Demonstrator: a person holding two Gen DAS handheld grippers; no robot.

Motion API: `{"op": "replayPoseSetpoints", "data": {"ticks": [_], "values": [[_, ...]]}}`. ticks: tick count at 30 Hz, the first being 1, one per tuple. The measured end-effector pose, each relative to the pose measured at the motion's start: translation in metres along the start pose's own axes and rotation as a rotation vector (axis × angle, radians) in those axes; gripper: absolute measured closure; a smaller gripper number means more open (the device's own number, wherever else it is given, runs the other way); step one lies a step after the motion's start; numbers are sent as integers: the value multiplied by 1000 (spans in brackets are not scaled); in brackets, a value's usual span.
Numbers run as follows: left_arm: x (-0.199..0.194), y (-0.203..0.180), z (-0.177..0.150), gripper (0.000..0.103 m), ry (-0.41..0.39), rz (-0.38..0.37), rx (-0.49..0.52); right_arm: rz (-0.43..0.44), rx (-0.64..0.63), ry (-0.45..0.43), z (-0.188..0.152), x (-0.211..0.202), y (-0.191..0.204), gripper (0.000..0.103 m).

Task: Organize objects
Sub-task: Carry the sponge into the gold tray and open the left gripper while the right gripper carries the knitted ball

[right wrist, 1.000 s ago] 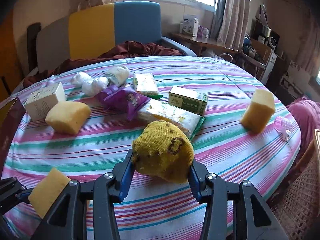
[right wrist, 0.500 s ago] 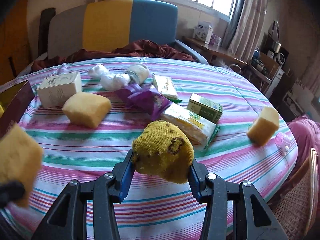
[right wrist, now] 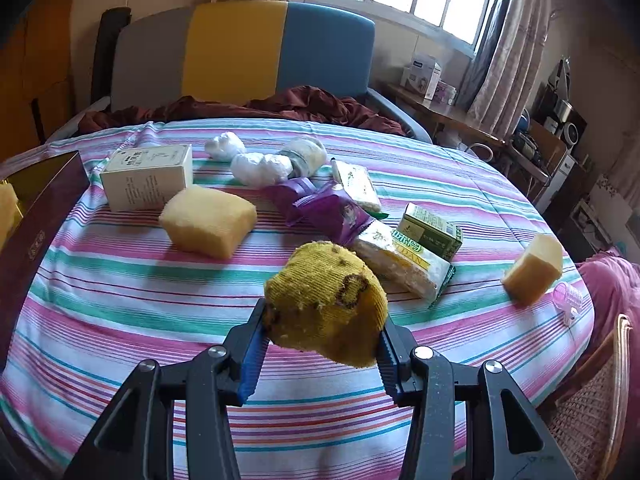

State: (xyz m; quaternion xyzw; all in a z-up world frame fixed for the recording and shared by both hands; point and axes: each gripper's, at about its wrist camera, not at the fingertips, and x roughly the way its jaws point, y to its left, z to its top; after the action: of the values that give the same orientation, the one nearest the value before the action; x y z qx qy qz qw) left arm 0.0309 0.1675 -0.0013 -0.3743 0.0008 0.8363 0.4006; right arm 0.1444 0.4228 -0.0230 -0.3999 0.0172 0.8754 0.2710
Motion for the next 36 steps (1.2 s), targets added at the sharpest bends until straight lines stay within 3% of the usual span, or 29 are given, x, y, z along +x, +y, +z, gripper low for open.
{"op": "replayPoseSetpoints", "data": {"ticks": [19,30,36], "values": [[-27,91,-11,48,-16,141,-162,12,-75,-36,12,-28,34,54],[-37,137,-31,48,30,260,-208,51,-112,-69,23,-54,59,54],[-41,154,-33,48,25,264,-246,83,-116,-89,31,-64,71,54]]}}
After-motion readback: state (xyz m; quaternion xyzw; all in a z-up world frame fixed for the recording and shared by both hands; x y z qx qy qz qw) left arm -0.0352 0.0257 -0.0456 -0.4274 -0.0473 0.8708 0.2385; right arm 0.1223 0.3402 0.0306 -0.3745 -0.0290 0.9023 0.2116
